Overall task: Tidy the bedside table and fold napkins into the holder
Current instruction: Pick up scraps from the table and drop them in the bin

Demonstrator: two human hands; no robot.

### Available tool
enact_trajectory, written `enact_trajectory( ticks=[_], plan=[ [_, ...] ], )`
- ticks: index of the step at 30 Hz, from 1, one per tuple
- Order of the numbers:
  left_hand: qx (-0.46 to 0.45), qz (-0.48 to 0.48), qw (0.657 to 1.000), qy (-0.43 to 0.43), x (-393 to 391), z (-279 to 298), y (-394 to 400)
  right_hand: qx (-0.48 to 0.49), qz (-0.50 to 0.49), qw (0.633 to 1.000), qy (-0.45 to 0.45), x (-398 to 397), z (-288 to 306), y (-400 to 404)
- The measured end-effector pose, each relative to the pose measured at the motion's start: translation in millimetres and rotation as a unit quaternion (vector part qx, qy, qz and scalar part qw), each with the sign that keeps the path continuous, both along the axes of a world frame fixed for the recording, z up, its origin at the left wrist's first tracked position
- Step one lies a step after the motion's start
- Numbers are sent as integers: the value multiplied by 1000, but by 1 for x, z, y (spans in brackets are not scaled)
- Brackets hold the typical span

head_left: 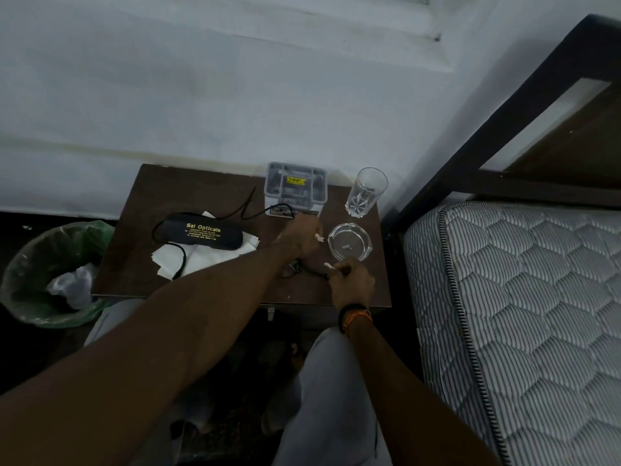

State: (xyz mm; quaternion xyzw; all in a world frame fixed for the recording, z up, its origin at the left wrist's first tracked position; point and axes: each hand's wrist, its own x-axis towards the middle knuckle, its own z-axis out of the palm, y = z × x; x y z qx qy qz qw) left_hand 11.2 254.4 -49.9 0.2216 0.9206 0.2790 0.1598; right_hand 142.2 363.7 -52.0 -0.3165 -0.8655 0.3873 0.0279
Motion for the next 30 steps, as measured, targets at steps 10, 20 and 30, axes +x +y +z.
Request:
enact_trajectory(
  ticks=[10, 20, 30],
  plan=[
    [47, 55, 997, 17, 26, 11, -63, -22, 50, 998, 26, -9, 22, -33],
    [47, 171, 983, 45, 45, 47, -165, -19, 235, 970, 55, -33, 55, -108],
    [27, 362, 929, 74, 60, 49, -321, -42, 294, 954, 45, -61, 69, -238]
  ],
)
